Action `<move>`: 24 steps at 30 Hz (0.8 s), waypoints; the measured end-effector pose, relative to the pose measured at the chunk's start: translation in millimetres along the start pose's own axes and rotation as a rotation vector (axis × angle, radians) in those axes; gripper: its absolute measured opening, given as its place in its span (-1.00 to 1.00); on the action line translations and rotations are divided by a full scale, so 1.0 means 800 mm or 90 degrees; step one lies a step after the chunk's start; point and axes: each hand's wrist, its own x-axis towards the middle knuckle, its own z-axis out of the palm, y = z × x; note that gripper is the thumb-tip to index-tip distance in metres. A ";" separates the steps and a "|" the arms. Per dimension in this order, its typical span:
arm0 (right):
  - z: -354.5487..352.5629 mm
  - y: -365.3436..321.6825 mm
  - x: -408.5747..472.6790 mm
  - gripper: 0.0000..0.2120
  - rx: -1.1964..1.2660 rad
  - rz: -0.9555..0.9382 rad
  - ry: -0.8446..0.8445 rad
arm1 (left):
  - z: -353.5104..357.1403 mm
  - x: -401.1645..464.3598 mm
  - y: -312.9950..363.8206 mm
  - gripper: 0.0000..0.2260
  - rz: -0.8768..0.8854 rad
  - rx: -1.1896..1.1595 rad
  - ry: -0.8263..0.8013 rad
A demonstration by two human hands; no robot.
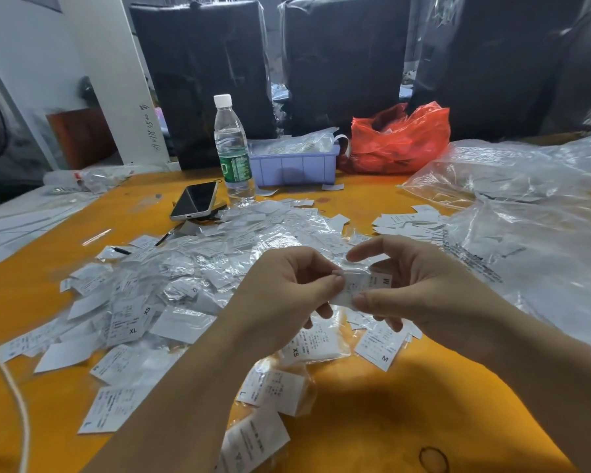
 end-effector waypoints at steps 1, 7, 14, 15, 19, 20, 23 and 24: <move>0.001 0.001 0.000 -0.58 -0.009 -0.003 0.004 | 0.002 0.000 0.000 -0.97 0.000 0.002 0.000; 0.001 0.001 -0.003 -0.53 -0.015 -0.002 -0.013 | 0.000 0.002 -0.002 -0.88 -0.085 -0.062 -0.079; -0.005 -0.003 -0.003 -0.68 0.027 0.005 0.021 | -0.011 0.004 -0.003 -0.70 -0.112 -0.118 -0.047; -0.006 -0.002 -0.003 -0.70 0.031 0.002 0.026 | -0.011 0.004 -0.004 -0.71 -0.119 -0.120 -0.047; -0.001 0.002 -0.001 -0.68 0.018 -0.004 0.043 | -0.014 0.004 -0.004 -0.84 -0.143 -0.137 -0.074; -0.001 0.003 0.000 -0.68 0.007 -0.004 0.052 | -0.016 0.004 -0.003 -0.84 -0.148 -0.167 -0.084; 0.000 0.007 0.002 -0.70 -0.026 0.003 0.075 | -0.018 0.004 0.000 -0.74 -0.160 -0.193 -0.099; 0.001 0.007 0.002 -0.69 -0.031 0.006 0.078 | -0.017 0.003 0.001 -0.80 -0.150 -0.142 -0.090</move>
